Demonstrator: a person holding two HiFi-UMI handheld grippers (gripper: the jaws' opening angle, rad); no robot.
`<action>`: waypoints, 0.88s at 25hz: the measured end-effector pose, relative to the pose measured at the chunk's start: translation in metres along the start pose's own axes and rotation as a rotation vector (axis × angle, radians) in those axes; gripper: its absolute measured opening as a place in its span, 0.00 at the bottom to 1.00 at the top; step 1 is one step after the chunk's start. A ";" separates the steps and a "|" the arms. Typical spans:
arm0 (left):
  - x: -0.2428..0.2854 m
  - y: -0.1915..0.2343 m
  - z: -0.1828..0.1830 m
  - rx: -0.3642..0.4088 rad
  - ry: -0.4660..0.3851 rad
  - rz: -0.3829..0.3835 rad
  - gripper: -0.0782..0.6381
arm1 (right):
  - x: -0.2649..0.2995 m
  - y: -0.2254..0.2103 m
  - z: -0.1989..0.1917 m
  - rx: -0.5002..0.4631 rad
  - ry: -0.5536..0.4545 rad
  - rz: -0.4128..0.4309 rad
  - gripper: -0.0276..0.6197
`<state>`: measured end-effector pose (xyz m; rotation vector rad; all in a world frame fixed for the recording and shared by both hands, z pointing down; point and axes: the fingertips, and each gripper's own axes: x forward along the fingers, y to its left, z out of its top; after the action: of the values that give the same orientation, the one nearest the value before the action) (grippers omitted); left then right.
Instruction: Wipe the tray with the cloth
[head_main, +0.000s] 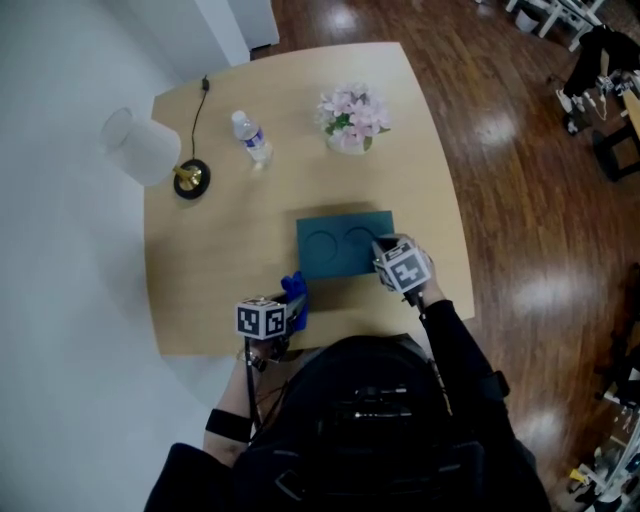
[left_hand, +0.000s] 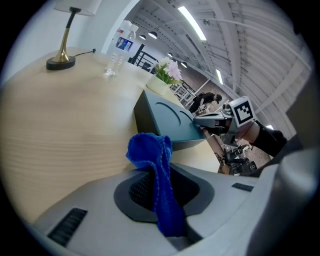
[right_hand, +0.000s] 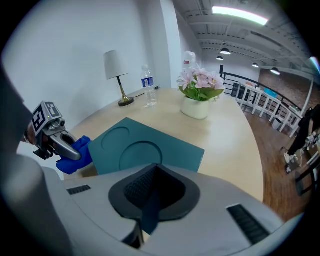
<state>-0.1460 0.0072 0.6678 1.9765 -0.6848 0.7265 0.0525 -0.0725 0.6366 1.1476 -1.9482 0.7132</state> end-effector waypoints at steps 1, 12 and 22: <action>-0.004 0.003 0.004 0.003 -0.013 0.019 0.20 | 0.000 0.001 0.000 -0.001 -0.003 0.003 0.06; 0.024 0.073 0.168 -0.139 -0.305 0.065 0.21 | 0.002 0.003 -0.002 -0.017 -0.014 0.002 0.06; 0.029 0.060 0.124 -0.232 -0.266 -0.046 0.20 | 0.003 0.002 -0.002 -0.037 -0.030 -0.006 0.06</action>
<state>-0.1412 -0.1332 0.6686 1.8831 -0.8381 0.3413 0.0507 -0.0713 0.6404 1.1475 -1.9742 0.6572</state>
